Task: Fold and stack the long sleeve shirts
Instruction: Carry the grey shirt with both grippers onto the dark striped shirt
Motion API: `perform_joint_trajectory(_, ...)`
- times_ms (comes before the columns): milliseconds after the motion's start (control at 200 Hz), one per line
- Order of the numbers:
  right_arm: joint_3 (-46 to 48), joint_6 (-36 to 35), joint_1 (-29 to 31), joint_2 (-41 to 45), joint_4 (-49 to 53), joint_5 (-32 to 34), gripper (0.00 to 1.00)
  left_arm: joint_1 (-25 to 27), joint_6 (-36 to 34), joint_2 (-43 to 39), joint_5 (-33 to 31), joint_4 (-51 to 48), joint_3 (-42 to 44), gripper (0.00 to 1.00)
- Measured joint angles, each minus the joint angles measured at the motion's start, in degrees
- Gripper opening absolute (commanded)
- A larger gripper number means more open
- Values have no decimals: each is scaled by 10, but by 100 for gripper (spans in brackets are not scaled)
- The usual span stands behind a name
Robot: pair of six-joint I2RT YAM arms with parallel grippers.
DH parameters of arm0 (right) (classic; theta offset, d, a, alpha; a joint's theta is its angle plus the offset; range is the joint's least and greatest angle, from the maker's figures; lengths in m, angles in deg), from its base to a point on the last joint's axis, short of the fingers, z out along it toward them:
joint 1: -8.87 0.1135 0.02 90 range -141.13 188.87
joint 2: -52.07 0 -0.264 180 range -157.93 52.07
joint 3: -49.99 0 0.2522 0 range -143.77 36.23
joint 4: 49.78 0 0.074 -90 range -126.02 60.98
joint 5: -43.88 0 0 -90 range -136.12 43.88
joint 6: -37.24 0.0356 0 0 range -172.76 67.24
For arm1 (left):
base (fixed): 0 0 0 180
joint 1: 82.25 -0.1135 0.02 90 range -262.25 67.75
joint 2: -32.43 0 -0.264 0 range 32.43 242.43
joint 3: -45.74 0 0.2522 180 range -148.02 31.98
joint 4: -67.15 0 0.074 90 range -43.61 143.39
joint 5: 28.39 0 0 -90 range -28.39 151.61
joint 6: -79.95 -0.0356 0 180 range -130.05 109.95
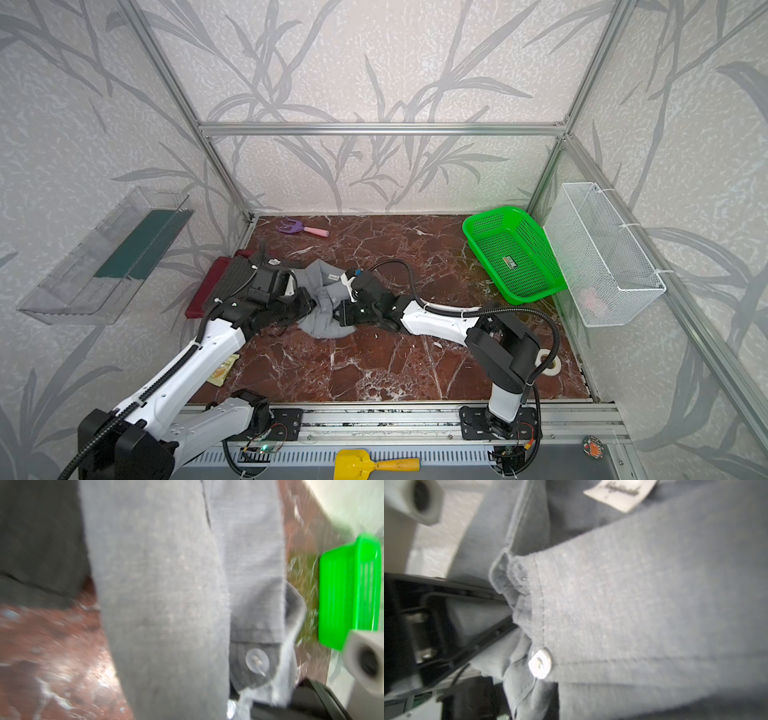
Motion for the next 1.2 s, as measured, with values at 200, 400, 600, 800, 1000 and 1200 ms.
perform_joint_trajectory(200,-185,5,1,-127,-1,-5,0,-114,-54,75,-50,-44,-100,0)
perform_joint_trajectory(400,-368,23,14,-284,-1,-15,0,-197,-65,110,-136,-31,-115,0)
perform_joint_trajectory(600,-568,35,32,-425,31,-15,0,-261,-76,146,-195,25,-97,0)
perform_joint_trajectory(800,-831,46,51,-580,109,-3,0,-294,-90,218,-223,36,-131,5)
perform_joint_trajectory(1000,-878,67,48,-622,123,19,0,-293,-105,256,-211,15,-181,38)
perform_joint_trajectory(1200,-880,74,48,-630,127,20,0,-292,-103,243,-178,24,-184,69)
